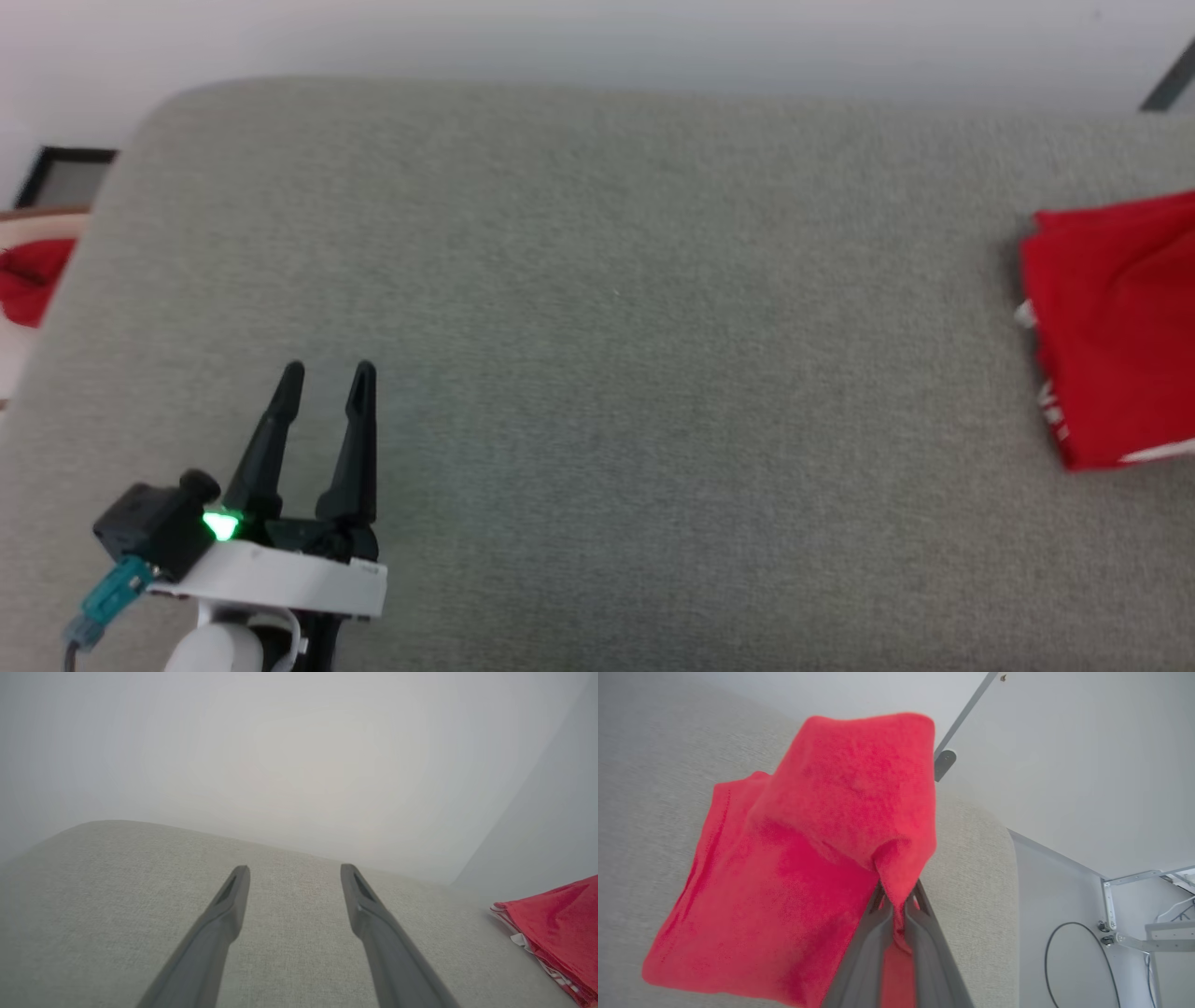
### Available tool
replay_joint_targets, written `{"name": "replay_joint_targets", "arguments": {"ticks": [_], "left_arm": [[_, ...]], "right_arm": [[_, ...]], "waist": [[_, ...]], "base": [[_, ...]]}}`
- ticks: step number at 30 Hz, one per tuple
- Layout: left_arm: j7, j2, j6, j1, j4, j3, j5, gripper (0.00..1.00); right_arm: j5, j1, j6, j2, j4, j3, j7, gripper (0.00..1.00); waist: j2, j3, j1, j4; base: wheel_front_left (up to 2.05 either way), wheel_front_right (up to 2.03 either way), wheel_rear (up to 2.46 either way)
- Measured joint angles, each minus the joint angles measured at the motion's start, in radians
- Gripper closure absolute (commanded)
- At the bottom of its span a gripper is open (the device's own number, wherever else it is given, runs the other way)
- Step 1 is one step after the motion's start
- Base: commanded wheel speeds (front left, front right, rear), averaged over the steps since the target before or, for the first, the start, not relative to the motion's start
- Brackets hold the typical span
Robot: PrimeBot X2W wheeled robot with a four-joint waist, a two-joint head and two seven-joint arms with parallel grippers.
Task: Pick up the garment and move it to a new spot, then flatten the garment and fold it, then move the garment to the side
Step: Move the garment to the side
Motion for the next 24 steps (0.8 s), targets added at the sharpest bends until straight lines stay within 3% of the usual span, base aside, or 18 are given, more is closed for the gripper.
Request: {"name": "replay_joint_targets", "arguments": {"ticks": [6, 12, 18, 24], "left_arm": [[0.0, 0.004, 0.0, -0.044, -0.006, -0.012, 0.002, 0.0], [0.0, 0.013, 0.0, -0.079, -0.023, -0.021, 0.007, 0.0], [0.0, 0.019, 0.0, -0.105, -0.033, -0.028, 0.009, 0.0], [0.0, 0.025, 0.0, -0.141, -0.04, -0.036, 0.012, 0.0]], "right_arm": [[0.002, -0.051, 0.0, -0.116, 0.092, 0.026, -0.097, 1.0], [-0.035, -0.098, 0.0, -0.193, 0.198, 0.055, -0.16, 1.0], [-0.1, -0.14, 0.0, -0.233, 0.292, 0.058, -0.203, 1.0], [-0.166, -0.183, 0.0, -0.231, 0.355, 0.047, -0.234, 1.0]], "waist": [[0.0, 0.064, 0.0, -0.035], [0.0, 0.126, 0.0, -0.054], [0.0, 0.182, 0.0, -0.06], [0.0001, 0.237, 0.0, -0.064]], "base": [[0.0, 0.0, 0.0], [0.0, 0.0, 0.0], [0.0, 0.0, 0.0], [0.0, 0.0, 0.0]]}}
